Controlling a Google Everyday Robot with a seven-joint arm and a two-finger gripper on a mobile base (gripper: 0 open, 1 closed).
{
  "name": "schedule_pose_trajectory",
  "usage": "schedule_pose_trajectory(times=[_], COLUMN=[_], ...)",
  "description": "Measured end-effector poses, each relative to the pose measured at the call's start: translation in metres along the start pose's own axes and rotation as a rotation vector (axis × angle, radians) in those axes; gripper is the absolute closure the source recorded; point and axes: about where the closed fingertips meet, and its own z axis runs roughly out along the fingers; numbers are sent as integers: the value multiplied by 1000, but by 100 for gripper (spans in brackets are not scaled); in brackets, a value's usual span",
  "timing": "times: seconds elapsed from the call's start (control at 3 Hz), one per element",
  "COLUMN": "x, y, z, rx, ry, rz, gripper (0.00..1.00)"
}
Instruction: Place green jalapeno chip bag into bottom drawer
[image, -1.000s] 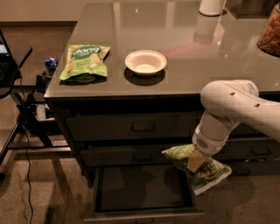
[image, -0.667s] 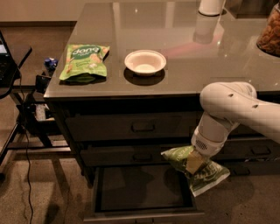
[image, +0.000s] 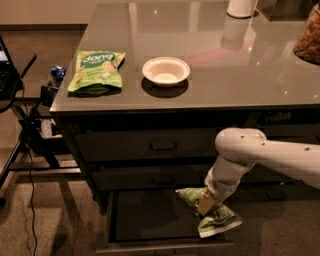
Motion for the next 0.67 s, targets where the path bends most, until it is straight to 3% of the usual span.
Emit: schedule_pose_trajectory(times=[0.33,0.67], x=[-12,-12], y=[-3,-3], z=[46,46], rx=[-50,-51], ry=[9,9], rz=[44,44], gripper=[100,100])
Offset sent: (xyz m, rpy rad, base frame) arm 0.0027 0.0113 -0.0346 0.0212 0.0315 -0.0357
